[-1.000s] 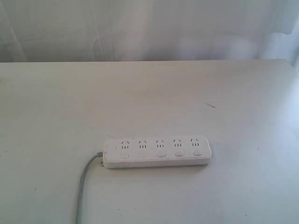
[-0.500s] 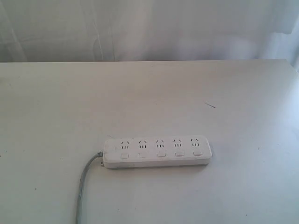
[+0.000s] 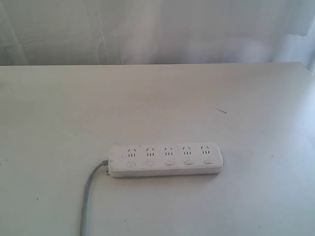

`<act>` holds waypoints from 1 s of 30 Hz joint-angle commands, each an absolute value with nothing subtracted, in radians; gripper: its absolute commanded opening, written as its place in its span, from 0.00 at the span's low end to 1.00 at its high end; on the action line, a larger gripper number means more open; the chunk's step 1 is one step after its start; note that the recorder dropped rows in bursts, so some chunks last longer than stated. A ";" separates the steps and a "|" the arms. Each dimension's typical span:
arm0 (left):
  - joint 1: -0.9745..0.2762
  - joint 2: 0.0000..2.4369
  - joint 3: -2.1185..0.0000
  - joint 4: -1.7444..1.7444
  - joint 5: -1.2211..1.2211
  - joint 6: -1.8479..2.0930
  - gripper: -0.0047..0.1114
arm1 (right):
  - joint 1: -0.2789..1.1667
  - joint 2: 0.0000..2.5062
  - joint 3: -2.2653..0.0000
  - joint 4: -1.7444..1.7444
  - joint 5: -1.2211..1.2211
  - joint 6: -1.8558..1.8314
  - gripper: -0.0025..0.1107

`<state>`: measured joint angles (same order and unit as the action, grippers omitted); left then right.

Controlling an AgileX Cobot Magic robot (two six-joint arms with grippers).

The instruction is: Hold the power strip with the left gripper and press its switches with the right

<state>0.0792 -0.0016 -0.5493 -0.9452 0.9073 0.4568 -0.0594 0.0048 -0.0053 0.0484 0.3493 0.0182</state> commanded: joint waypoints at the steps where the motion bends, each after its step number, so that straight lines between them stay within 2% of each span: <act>1: 0.079 0.000 -0.559 -0.973 0.892 0.445 0.04 | -0.057 0.000 0.000 0.052 0.343 0.022 0.02; 13: 0.079 0.000 -0.559 -0.970 0.799 0.445 0.04 | -0.057 0.000 0.000 0.052 0.343 0.022 0.02; 20: 0.079 0.015 -0.561 -1.111 0.520 0.457 0.04 | -0.057 0.000 0.000 0.052 0.343 0.022 0.02; 30: 0.079 0.365 -0.714 -1.078 0.736 0.971 0.04 | -0.057 0.000 0.000 0.052 0.343 0.022 0.02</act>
<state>0.0792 0.2830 -0.6596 -1.0828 0.6797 0.8459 -0.0594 0.0048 -0.0053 0.0484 0.3493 0.0182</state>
